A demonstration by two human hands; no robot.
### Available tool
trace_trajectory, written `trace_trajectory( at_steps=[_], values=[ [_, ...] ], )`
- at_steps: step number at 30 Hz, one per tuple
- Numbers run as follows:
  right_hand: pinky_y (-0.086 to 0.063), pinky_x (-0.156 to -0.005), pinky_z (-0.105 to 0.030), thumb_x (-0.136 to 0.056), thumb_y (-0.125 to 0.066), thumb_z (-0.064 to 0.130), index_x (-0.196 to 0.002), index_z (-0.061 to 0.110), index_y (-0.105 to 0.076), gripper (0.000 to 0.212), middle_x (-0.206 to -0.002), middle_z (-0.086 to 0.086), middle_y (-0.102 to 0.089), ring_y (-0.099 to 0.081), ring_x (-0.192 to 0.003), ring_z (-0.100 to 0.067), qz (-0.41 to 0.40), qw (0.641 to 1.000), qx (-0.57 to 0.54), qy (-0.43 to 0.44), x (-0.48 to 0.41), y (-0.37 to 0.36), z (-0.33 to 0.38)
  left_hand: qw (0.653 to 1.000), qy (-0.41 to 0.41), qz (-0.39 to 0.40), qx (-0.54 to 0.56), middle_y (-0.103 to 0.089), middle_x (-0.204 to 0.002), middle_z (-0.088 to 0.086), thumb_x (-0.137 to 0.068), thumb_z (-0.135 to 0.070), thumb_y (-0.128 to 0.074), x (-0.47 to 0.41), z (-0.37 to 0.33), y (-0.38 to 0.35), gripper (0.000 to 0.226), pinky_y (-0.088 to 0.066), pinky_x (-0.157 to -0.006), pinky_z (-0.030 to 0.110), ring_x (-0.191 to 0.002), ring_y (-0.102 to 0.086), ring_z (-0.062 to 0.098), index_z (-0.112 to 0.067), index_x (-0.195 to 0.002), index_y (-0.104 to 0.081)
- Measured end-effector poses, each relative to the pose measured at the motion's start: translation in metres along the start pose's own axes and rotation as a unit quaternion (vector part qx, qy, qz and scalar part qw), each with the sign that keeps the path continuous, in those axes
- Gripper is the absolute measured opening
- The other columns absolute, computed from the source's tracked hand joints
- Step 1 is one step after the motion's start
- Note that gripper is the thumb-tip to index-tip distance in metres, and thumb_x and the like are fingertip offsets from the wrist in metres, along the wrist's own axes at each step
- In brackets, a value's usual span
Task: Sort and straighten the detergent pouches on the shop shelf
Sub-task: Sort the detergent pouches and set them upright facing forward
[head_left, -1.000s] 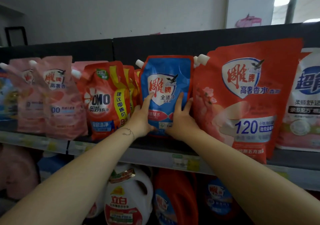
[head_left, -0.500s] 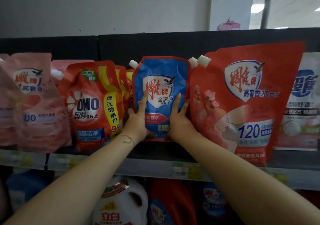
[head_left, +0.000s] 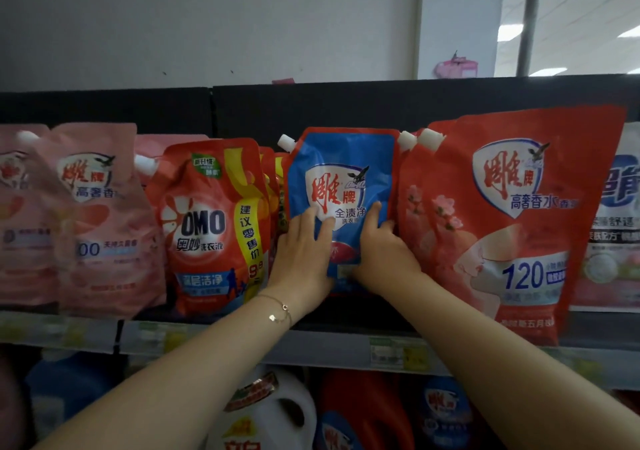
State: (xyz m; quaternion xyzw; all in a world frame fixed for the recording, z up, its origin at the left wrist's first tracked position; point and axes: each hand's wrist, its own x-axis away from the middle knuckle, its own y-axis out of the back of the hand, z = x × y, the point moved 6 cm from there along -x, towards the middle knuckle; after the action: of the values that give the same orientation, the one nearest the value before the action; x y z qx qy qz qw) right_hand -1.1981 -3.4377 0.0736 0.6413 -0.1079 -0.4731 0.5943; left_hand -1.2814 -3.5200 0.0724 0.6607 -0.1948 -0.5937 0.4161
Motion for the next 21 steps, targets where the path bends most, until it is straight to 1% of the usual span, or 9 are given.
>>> trace_trajectory(
  at_steps=[3,5,7,12,15,16,17,19,21],
  values=[
    [-0.041,-0.07,-0.033,-0.089,-0.062,0.036,-0.145,0.004,-0.021,0.077,-0.135,-0.015,-0.044,-0.059,-0.107,-0.032,-0.048,0.998,0.036,0.015,0.008,0.017,0.012,0.998,-0.05,-0.018,0.03,-0.028,-0.142,0.002,-0.082,-0.031,-0.067,0.014,-0.002,0.012,0.067,-0.037,-0.098,0.035,-0.131,-0.028,0.023,-0.02,-0.14,-0.034],
    [-0.035,-0.062,-0.032,-0.093,-0.053,0.035,-0.129,0.011,-0.042,0.044,-0.123,-0.008,-0.051,-0.061,-0.096,-0.03,-0.091,0.993,0.038,0.061,0.016,0.031,0.025,0.996,-0.069,-0.033,0.044,-0.041,-0.131,-0.001,-0.083,-0.03,-0.065,0.022,0.004,0.019,0.055,-0.041,-0.092,0.034,-0.12,-0.039,0.019,-0.019,-0.132,-0.044],
    [-0.038,-0.06,-0.033,-0.092,-0.05,0.035,-0.116,0.014,-0.052,0.032,-0.117,-0.005,-0.055,-0.06,-0.09,-0.03,-0.124,0.987,0.002,0.098,0.023,0.039,0.036,0.993,-0.076,-0.062,0.058,-0.048,-0.12,0.0,-0.082,-0.028,-0.066,0.031,0.016,0.029,0.044,-0.045,-0.088,0.035,-0.111,-0.046,0.019,-0.016,-0.122,-0.051],
    [-0.047,-0.068,-0.037,-0.09,-0.054,0.036,-0.116,0.014,-0.053,0.034,-0.115,-0.005,-0.054,-0.059,-0.09,-0.033,-0.128,0.979,-0.079,0.138,0.044,0.032,0.067,0.988,-0.066,-0.128,0.057,-0.054,-0.097,0.004,-0.077,-0.021,-0.069,0.06,0.057,0.048,0.03,-0.047,-0.067,0.035,-0.088,-0.054,0.024,-0.012,-0.104,-0.059],
    [-0.04,-0.058,-0.034,-0.088,-0.058,0.03,-0.106,0.01,-0.055,0.027,-0.105,-0.008,-0.053,-0.057,-0.087,-0.031,-0.144,0.965,-0.086,0.201,0.06,0.019,0.097,0.99,-0.053,-0.13,0.03,-0.054,-0.098,0.005,-0.076,-0.023,-0.069,0.076,0.084,0.053,0.033,-0.049,-0.07,0.041,-0.09,-0.055,0.027,-0.013,-0.105,-0.058],
    [-0.043,-0.059,-0.035,-0.085,-0.061,0.027,-0.104,0.008,-0.057,0.027,-0.103,-0.009,-0.054,-0.057,-0.088,-0.031,-0.156,0.958,-0.085,0.224,0.066,0.016,0.107,0.99,-0.045,-0.132,0.019,-0.054,-0.099,0.005,-0.075,-0.026,-0.071,0.081,0.094,0.055,0.037,-0.049,-0.071,0.041,-0.092,-0.054,0.028,-0.013,-0.107,-0.058],
    [-0.049,-0.064,-0.039,-0.083,-0.064,0.025,-0.106,0.006,-0.058,0.03,-0.106,-0.012,-0.055,-0.056,-0.093,-0.032,-0.175,0.951,-0.08,0.24,0.07,0.012,0.117,0.99,-0.034,-0.137,0.007,-0.054,-0.101,0.005,-0.074,-0.028,-0.073,0.085,0.105,0.058,0.041,-0.048,-0.073,0.041,-0.093,-0.053,0.028,-0.014,-0.109,-0.057],
    [-0.051,-0.088,-0.049,-0.081,-0.067,0.033,-0.123,0.006,-0.052,0.053,-0.126,-0.017,-0.052,-0.051,-0.115,-0.037,-0.199,0.946,-0.045,0.253,0.075,0.008,0.136,0.988,-0.014,-0.153,-0.035,-0.053,-0.111,0.007,-0.071,-0.035,-0.076,0.092,0.126,0.062,0.055,-0.046,-0.079,0.042,-0.101,-0.048,0.029,-0.017,-0.118,-0.055],
    [-0.036,-0.106,-0.048,-0.082,-0.066,0.046,-0.143,0.009,-0.035,0.078,-0.151,-0.017,-0.031,-0.029,-0.139,-0.035,-0.177,0.948,-0.014,0.266,0.075,0.004,0.155,0.988,0.007,-0.143,-0.065,-0.046,-0.133,0.009,-0.071,-0.046,-0.075,0.095,0.141,0.064,0.072,-0.042,-0.094,0.046,-0.117,-0.039,0.03,-0.021,-0.132,-0.047]
  ],
)
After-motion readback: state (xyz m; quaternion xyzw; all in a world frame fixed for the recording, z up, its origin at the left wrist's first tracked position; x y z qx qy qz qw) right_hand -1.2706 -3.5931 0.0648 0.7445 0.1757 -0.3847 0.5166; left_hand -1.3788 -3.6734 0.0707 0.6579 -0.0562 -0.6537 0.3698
